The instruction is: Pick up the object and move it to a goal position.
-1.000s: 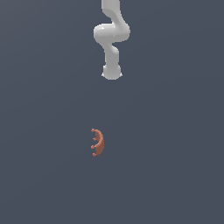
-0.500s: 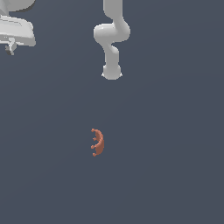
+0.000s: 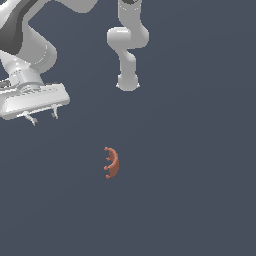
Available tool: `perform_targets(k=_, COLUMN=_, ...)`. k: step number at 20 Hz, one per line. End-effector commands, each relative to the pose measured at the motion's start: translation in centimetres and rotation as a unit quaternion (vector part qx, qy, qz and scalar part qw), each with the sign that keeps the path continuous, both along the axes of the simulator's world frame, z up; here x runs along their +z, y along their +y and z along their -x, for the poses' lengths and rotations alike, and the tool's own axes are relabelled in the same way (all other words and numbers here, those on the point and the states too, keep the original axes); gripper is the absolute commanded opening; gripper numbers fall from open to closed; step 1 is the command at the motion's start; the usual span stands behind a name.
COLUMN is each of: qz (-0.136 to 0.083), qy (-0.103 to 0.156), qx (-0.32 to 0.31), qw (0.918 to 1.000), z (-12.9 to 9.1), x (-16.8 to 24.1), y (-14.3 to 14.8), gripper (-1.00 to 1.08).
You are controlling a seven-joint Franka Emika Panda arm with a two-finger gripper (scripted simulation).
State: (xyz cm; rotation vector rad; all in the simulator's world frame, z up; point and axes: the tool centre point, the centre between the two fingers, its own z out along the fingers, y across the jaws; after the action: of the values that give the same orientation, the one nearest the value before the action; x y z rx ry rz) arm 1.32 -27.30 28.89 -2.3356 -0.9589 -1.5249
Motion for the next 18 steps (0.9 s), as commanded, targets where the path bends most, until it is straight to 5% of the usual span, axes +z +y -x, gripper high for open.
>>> perform_targets(k=1, qz=-0.012, qy=0.006, qx=0.028, qw=0.9995, z=-0.8, x=-4.7, y=2.8, gripper=0.28)
perform_targets(k=9, qz=-0.036, qy=0.025, qx=0.103, qw=0.9937, z=-1.4, x=-16.2, y=12.2, gripper=0.28)
perform_targets(k=18, qz=-0.047, qy=0.035, qx=0.144, qw=0.9877, z=-0.7, x=-21.7, y=17.9, gripper=0.28)
